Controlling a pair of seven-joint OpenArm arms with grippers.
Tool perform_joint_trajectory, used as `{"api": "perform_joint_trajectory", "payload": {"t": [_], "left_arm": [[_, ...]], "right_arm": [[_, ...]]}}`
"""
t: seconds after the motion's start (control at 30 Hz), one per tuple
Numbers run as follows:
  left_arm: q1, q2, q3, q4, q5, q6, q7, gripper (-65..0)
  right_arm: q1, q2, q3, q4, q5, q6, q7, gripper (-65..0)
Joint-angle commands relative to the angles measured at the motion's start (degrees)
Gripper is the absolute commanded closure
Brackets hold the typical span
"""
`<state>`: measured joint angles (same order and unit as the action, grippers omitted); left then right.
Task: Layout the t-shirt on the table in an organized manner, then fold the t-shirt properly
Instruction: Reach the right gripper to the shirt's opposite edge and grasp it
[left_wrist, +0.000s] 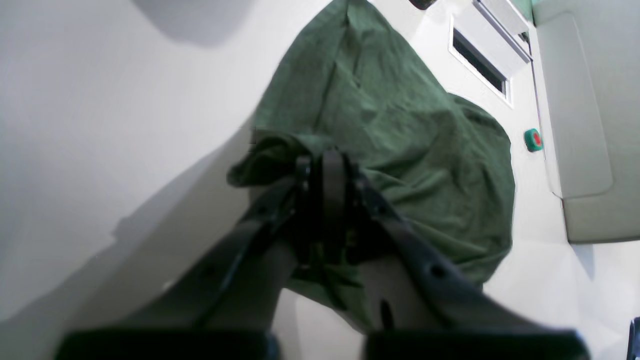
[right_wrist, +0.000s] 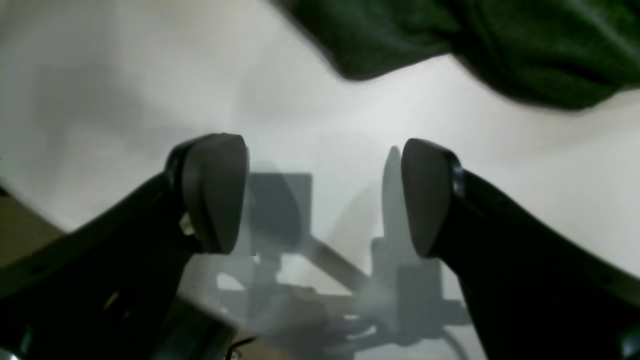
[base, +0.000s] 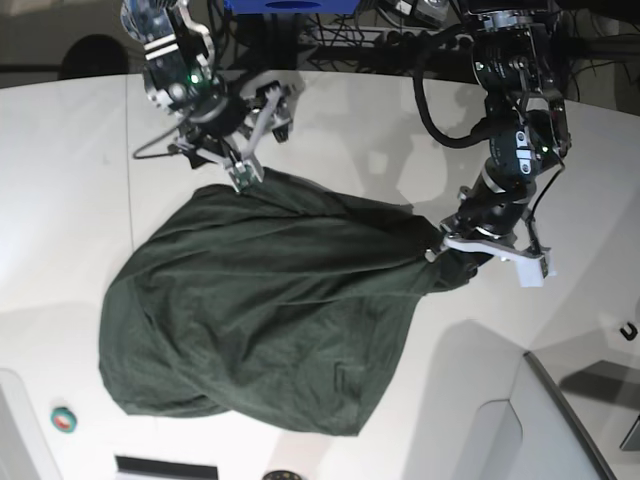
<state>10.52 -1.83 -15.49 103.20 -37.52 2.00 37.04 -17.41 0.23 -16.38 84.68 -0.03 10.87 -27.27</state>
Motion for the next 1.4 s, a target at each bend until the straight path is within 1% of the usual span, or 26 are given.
{"api": "perform_joint_trajectory", "payload": {"t": [0.0,0.27,0.3,0.43,0.57,0.7,0.77,0.8,0.83,0.87,0.9,0.93,0.97,1.0,1.03,1.07,1.17,1.2,1.27,1.37], "left_arm": [[-0.46,-0.24,-0.12,0.67,-0.50,-0.29,-1.30,0.0],[-0.63,-0.24,0.06,0.67,-0.42,-0.29,-1.30,0.0],[-0.63,-0.24,0.14,0.67,-0.42,-0.29,-1.30,0.0],[-0.63,-0.15,0.32,0.67,-0.42,-0.29,-1.30,0.0],[-0.63,-0.07,0.41,0.67,-0.42,-0.29,-1.30,0.0],[-0.63,-0.07,0.41,0.67,-0.42,-0.29,-1.30,0.0],[-0.63,-0.07,0.41,0.67,-0.42,-0.29,-1.30,0.0],[-0.63,-0.07,0.41,0.67,-0.42,-0.29,-1.30,0.0],[-0.63,-0.07,0.41,0.67,-0.42,-0.29,-1.30,0.0],[-0.63,-0.07,0.41,0.67,-0.42,-0.29,-1.30,0.0],[-0.63,-0.15,0.41,0.67,-0.42,-0.29,-1.30,0.0],[-0.63,-0.15,0.32,0.67,-0.42,-0.29,-1.30,0.0],[-0.63,-0.15,0.14,0.67,-0.42,-0.29,-1.30,0.0],[-0.63,-0.24,0.06,0.67,-0.42,-0.29,-1.30,0.0],[-0.63,-0.24,0.06,0.67,-0.42,-0.29,-1.30,0.0],[-0.63,-0.24,0.06,0.67,-0.42,-0.29,-1.30,0.0],[-0.72,-0.42,-0.03,0.67,-0.42,-0.29,-1.30,0.0],[-0.72,-0.86,-0.03,0.67,-0.42,-0.29,-1.30,0.0],[-0.72,-1.47,-0.03,0.67,-0.42,-0.29,-1.30,0.0],[-0.72,-1.56,-0.03,0.67,0.02,-0.29,-1.30,0.0]], "right_arm": [[0.84,-0.01,0.16,0.11,0.16,0.16,0.94,-45.2],[6.02,-0.27,0.16,-1.56,0.16,0.33,1.02,-45.2],[6.55,-0.71,0.16,-1.92,0.16,0.42,0.94,-44.7],[8.13,-2.65,-0.01,-5.34,0.16,0.42,0.94,-36.3],[9.01,-3.17,-2.56,-9.21,0.16,0.42,0.94,-35.6],[10.16,-3.35,-3.00,-10.71,0.16,0.42,1.11,-35.1],[10.86,-3.35,-3.00,-11.67,0.16,0.42,1.11,-33.6],[11.30,-3.35,-3.00,-12.29,0.16,0.42,0.94,-31.2],[11.47,-3.35,-3.00,-12.99,0.16,0.42,0.94,-26.3],[11.47,-3.35,-3.00,-13.26,0.16,0.42,0.94,-18.0],[11.12,-3.26,-3.00,-13.17,0.16,0.42,0.94,-7.4],[10.24,-3.00,-3.00,-12.73,0.16,0.42,0.94,0.0],[9.19,-2.91,-2.83,-11.85,0.08,0.42,0.94,0.0],[8.31,-2.82,-2.74,-10.62,0.08,0.42,0.94,-1.7],[7.26,-2.73,-2.74,-9.21,-0.01,0.42,0.94,-1.4],[6.02,-1.94,-2.74,-7.63,-0.01,0.42,0.94,-0.2],[1.80,-0.10,-2.74,-1.74,-0.01,0.42,0.67,-0.3],[0.49,0.43,-2.65,0.37,-0.10,0.42,-0.29,-0.3],[-1.71,2.54,-2.65,3.97,0.08,0.42,-3.37,-0.3],[-3.73,4.74,-2.56,7.14,0.08,0.42,-4.87,-0.3]]}}
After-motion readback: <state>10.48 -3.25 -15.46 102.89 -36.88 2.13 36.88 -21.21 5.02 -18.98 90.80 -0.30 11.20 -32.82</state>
